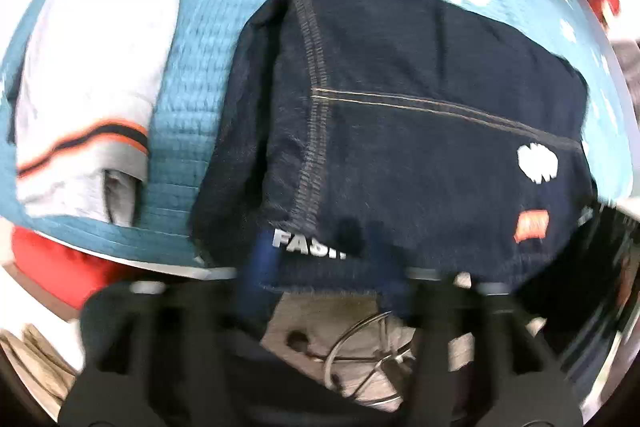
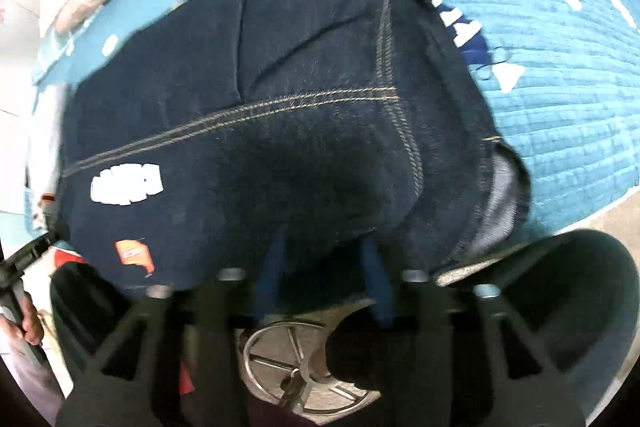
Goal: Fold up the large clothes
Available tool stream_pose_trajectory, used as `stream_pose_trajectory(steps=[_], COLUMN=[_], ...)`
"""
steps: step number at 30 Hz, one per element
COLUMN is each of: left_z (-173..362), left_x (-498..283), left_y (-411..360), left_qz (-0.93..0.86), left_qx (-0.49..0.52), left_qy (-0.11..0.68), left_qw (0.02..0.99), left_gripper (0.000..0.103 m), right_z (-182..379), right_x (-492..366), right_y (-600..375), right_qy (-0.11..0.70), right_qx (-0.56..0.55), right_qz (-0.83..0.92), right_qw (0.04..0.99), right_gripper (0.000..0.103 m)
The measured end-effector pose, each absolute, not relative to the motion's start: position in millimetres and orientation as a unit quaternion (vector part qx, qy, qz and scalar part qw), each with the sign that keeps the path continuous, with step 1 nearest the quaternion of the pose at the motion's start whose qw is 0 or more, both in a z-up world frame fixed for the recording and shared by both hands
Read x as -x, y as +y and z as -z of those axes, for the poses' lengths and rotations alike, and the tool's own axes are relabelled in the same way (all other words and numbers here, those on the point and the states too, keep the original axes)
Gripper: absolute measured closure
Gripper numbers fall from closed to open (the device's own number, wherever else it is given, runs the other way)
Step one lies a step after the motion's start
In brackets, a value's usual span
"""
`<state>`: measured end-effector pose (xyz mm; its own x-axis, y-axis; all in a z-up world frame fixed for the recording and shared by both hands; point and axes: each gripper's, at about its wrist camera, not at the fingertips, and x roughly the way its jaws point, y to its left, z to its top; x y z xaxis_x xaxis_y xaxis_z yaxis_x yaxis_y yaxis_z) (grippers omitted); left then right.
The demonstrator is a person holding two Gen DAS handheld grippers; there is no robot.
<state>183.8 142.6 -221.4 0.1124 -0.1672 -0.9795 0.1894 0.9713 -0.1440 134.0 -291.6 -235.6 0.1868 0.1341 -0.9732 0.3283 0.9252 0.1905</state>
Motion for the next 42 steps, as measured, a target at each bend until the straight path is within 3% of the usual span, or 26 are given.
stream_pose_trajectory(steps=[2, 6, 10, 17, 21, 23, 25, 27, 28, 30, 34, 42], left_z=[203, 186, 191, 251, 279, 285, 289, 287, 283, 270, 245, 178], left_x=[-181, -191, -225, -322, -353, -358, -361, -361, -361, -359, -355, -352], left_y=[142, 149, 146, 143, 147, 149, 149, 145, 143, 137, 127, 146], left_qz=[0.112, 0.13, 0.136, 0.136, 0.114, 0.108, 0.106, 0.103, 0.099, 0.086, 0.077, 0.102], left_qx=[-0.038, -0.007, 0.027, 0.172, 0.2, 0.212, 0.221, 0.206, 0.2, 0.185, 0.157, 0.208], left_qy=[0.636, 0.636, 0.628, 0.668, 0.684, 0.681, 0.68, 0.675, 0.668, 0.652, 0.624, 0.556], left_qw=[0.763, 0.76, 0.766, 0.711, 0.692, 0.692, 0.691, 0.701, 0.71, 0.731, 0.761, 0.798], left_gripper=[0.025, 0.019, 0.019, 0.019, 0.02, 0.029, 0.043, 0.056, 0.066, 0.074, 0.082, 0.084], right_z=[218, 191, 186, 234, 264, 271, 273, 271, 269, 257, 220, 148], right_x=[-132, -142, -171, -246, -270, -273, -278, -282, -281, -276, -270, -268], right_y=[-300, -320, -340, -360, -374, -379, -380, -379, -377, -373, -361, -360], right_qy=[0.616, 0.585, 0.566, 0.59, 0.611, 0.604, 0.595, 0.593, 0.59, 0.574, 0.525, 0.452], right_qx=[-0.173, -0.195, -0.22, -0.299, -0.324, -0.349, -0.354, -0.334, -0.332, -0.321, -0.297, -0.295], right_qz=[0.087, 0.074, 0.057, 0.029, 0.052, 0.051, 0.042, 0.046, 0.044, 0.054, 0.04, 0.009], right_qw=[0.763, 0.783, 0.793, 0.749, 0.72, 0.714, 0.721, 0.731, 0.735, 0.751, 0.796, 0.842], right_gripper=[0.028, 0.027, 0.026, 0.026, 0.026, 0.026, 0.037, 0.063, 0.071, 0.083, 0.09, 0.092])
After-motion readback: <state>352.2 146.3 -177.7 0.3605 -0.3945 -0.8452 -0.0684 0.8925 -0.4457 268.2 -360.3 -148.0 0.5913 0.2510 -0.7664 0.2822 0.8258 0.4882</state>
